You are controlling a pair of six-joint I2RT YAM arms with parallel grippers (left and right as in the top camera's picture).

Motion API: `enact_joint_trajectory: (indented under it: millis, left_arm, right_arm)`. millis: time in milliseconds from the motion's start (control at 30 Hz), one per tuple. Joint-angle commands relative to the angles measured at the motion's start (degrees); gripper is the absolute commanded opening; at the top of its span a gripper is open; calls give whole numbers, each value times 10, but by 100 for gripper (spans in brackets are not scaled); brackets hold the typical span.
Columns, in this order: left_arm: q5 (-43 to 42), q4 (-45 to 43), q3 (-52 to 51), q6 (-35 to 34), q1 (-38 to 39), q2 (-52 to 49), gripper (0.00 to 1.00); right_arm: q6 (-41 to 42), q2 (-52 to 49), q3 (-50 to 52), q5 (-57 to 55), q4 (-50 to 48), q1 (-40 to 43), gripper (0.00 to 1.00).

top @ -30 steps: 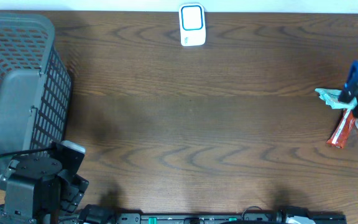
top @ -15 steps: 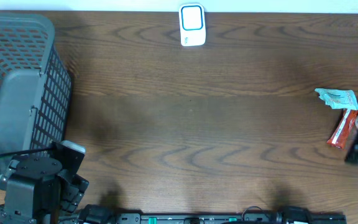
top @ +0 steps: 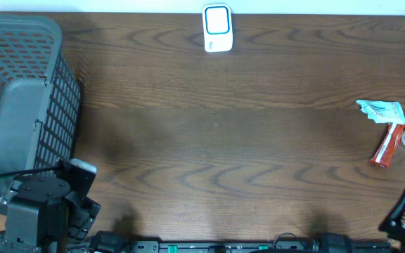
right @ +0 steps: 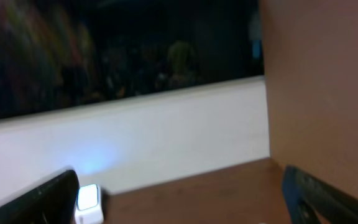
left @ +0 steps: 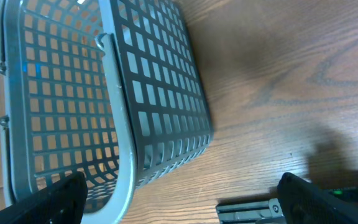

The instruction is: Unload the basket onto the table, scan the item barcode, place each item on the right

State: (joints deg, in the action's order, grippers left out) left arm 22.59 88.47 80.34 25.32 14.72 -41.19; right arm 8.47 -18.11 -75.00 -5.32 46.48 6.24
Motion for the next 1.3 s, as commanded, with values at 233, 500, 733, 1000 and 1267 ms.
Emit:
enact_joint_trajectory:
  millis: [233, 500, 733, 1000, 1267]
  left_arm:
    - [-1, 0, 3, -5, -2, 0, 98]
    - [-1, 0, 3, -5, -2, 0, 98]
    - [-1, 0, 3, -5, -2, 0, 98]
    - [-1, 0, 3, -5, -2, 0, 98]
    - [-1, 0, 3, -5, -2, 0, 98]
  right_arm:
    - [8, 134, 322, 67, -275, -3, 99]
    - [83, 178, 528, 74, -469, -4, 99]
    - [82, 178, 635, 41, -530, -22, 99]
    - [82, 178, 718, -2, -533, -42, 99]
    - [35, 178, 747, 21, -512, -42, 99]
